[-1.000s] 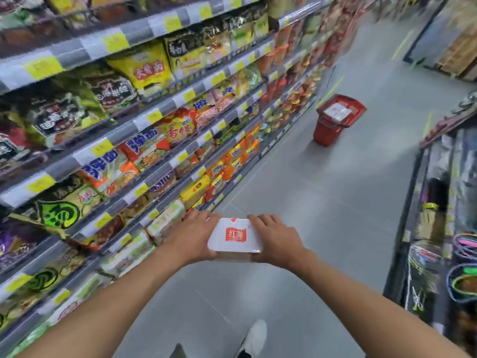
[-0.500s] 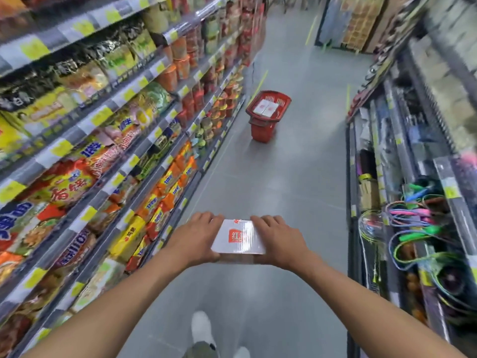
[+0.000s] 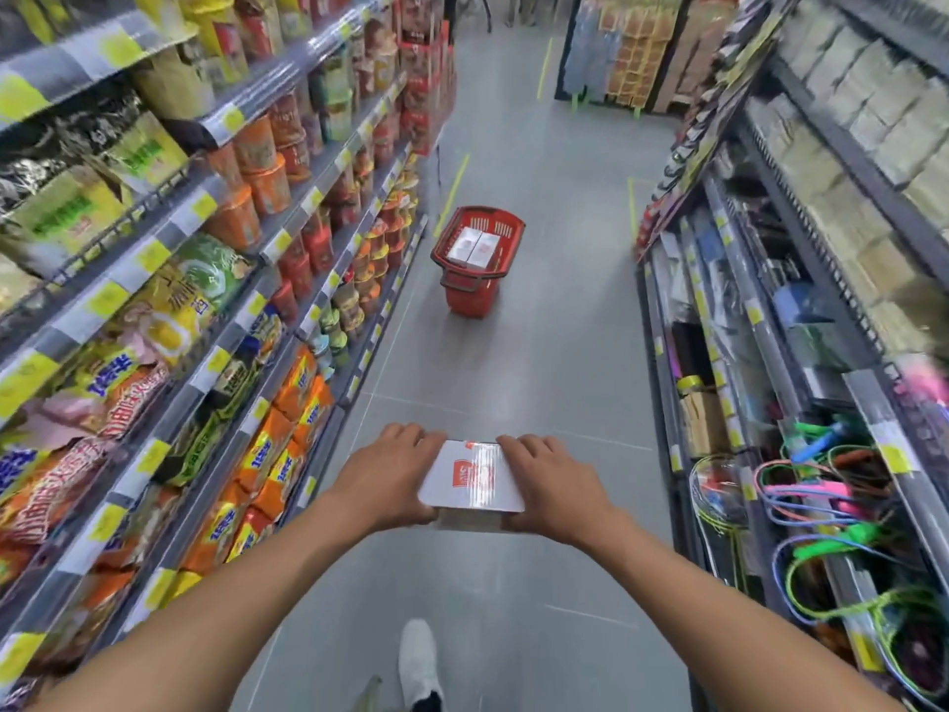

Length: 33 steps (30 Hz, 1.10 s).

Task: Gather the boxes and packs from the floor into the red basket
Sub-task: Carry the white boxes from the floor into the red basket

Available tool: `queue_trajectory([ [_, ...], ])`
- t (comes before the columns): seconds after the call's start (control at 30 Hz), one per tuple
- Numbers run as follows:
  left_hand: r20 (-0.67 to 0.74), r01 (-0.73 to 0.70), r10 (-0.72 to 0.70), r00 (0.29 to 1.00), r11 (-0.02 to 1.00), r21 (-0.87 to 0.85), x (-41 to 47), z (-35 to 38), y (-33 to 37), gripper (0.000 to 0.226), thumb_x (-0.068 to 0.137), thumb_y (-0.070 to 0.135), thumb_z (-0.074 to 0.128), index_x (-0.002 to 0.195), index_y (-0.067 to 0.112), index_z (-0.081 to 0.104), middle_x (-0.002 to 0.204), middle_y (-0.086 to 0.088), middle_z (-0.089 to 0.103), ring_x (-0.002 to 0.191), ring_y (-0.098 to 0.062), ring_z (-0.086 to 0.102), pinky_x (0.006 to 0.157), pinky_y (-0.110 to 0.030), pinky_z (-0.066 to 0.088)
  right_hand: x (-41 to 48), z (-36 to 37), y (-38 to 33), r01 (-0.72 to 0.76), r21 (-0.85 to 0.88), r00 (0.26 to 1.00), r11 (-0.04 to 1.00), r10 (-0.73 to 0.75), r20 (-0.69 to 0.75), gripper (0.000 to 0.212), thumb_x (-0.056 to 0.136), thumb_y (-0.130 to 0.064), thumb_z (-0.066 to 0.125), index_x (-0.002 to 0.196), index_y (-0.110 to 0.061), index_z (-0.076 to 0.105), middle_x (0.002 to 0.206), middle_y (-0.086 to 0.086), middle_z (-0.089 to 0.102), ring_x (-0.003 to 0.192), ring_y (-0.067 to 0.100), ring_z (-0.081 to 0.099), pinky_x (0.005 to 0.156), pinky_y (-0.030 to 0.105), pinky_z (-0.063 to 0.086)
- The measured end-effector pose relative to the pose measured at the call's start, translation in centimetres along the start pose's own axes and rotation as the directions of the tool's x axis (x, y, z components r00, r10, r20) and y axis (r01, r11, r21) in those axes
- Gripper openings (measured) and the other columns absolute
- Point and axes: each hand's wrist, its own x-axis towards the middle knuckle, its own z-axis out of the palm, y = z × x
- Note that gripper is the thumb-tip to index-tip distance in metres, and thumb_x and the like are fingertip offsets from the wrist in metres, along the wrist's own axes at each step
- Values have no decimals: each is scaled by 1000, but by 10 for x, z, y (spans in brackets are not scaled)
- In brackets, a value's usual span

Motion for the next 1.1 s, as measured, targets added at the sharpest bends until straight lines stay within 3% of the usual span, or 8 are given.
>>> queue_trajectory([
  [0.27,7,-75,75,997,997,35,133,-54,-45,90,73,56,75,147,31,31,139,1,47,129,-22,41,93,-45,54,113,-51,42,-74,1,997,997,75,-19,104,69,-64,81,153,-34,28,144,-8,47,130,22,46,79,44,56],
  [0.5,15,-120,119,993,992,28,269,-80,-55,89,73,58,76,147,33,32,137,3,49,128,-20,44,87,-40,53,214,-80,120,-116,32,993,993,116,-10,103,69,-66,79,152,-36,25,144,-8,45,131,22,45,82,45,57],
  [0.83,21,-61,60,998,998,28,487,-129,-53,90,72,60,73,146,32,31,138,3,48,128,-21,43,88,-40,53,378,-155,264,-77,26,997,997,77,-7,103,72,-64,78,154,-34,25,148,-7,44,135,22,42,84,45,57],
  [1.1,34,-14,14,999,1000,-12,621,-160,-86,95,73,61,76,149,29,28,139,2,46,129,-20,42,91,-42,53,511,-199,331,-33,1,999,999,33,36,105,73,-65,77,157,-32,24,152,-6,43,138,22,41,88,46,57],
])
